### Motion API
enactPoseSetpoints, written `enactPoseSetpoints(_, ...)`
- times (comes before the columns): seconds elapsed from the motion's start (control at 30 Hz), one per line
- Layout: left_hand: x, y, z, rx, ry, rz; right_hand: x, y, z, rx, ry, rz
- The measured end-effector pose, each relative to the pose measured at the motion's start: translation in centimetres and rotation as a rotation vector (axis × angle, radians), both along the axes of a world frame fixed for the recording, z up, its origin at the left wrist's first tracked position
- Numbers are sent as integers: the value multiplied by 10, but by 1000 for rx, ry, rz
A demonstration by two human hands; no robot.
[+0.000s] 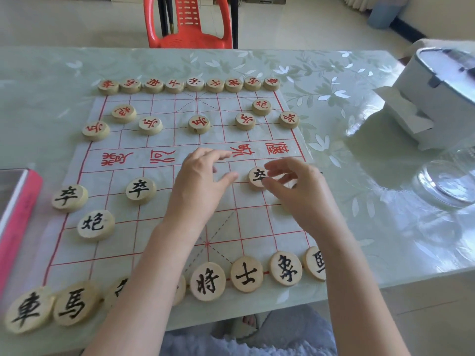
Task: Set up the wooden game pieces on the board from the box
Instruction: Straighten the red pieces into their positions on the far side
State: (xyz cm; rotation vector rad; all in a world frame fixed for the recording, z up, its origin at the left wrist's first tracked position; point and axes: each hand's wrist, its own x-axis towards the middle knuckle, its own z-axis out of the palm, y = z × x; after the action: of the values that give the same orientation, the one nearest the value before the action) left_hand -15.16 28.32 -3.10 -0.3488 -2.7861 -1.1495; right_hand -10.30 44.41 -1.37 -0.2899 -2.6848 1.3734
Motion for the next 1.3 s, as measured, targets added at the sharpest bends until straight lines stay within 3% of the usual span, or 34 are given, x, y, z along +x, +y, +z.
enactPoseSetpoints(0.3, 20, -97, 14, 98, -70, 106, -23, -84, 1, -47, 40, 135)
enactPoseSetpoints(0.47, -4, -152, 27, 51, -67, 180, -62, -130, 7, 56, 16, 225)
enactPoseSetpoints(0.63, -63, -196, 29, -81, -75, 311, -115, -160, 10, 145, -4, 155)
enactPoseSetpoints(1.07, -132, -203, 0, -170, -144, 452, -187, -202, -17, 333, -164, 4)
enactPoseSetpoints(1.3, -143, -202, -10, -163, -130, 465, -194, -200, -23, 320, -145, 58)
